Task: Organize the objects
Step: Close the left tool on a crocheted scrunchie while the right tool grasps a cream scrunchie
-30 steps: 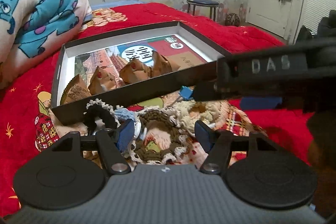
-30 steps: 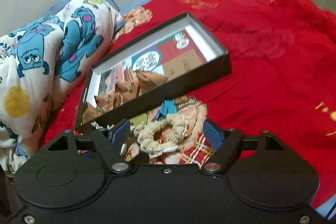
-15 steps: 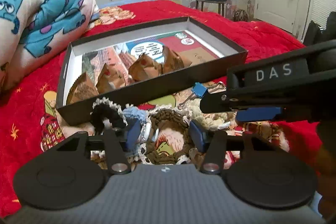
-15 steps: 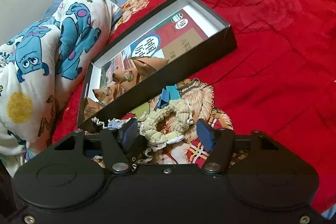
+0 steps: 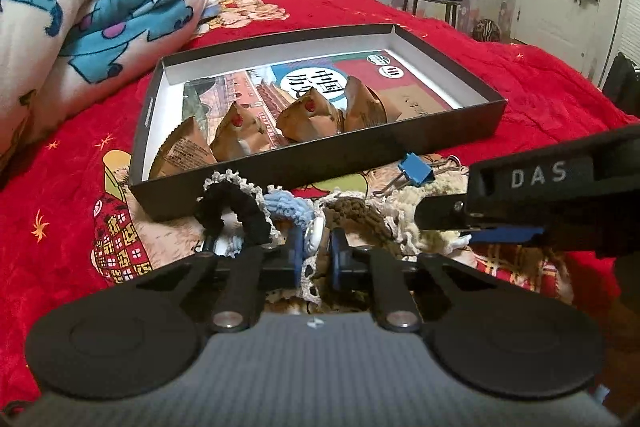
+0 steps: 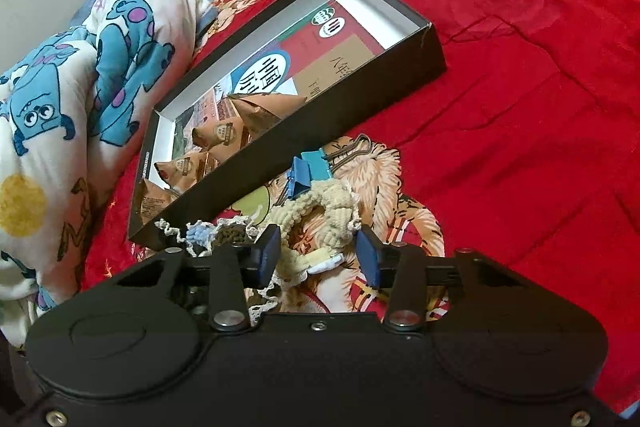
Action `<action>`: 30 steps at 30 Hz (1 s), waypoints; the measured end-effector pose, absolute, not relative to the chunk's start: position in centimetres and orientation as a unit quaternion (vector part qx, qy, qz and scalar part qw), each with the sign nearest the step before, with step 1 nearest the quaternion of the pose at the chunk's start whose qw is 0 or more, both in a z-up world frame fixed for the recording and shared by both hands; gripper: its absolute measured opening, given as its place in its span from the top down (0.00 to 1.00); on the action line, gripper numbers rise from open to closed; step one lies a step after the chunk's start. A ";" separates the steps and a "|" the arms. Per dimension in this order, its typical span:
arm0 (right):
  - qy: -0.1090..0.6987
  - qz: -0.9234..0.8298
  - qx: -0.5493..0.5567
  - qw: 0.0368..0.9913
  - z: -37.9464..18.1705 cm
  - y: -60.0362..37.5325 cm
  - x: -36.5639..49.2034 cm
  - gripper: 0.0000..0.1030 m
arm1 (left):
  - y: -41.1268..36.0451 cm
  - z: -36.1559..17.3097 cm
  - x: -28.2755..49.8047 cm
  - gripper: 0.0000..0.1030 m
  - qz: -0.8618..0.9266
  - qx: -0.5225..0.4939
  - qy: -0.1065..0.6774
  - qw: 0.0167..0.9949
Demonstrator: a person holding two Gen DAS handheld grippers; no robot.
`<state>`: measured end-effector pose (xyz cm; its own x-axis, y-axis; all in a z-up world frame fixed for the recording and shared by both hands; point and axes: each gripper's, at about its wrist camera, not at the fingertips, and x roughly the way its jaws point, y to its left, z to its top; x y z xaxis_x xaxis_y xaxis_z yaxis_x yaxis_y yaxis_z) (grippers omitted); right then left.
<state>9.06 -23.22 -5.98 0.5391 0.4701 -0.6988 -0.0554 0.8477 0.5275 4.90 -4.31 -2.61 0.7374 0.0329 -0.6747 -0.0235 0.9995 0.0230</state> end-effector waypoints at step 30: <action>0.463 0.136 0.273 0.832 -6.3 -24.6 8.6 0.85 | -5.4 -1.3 4.1 0.84 0.010 0.045 0.328 0.944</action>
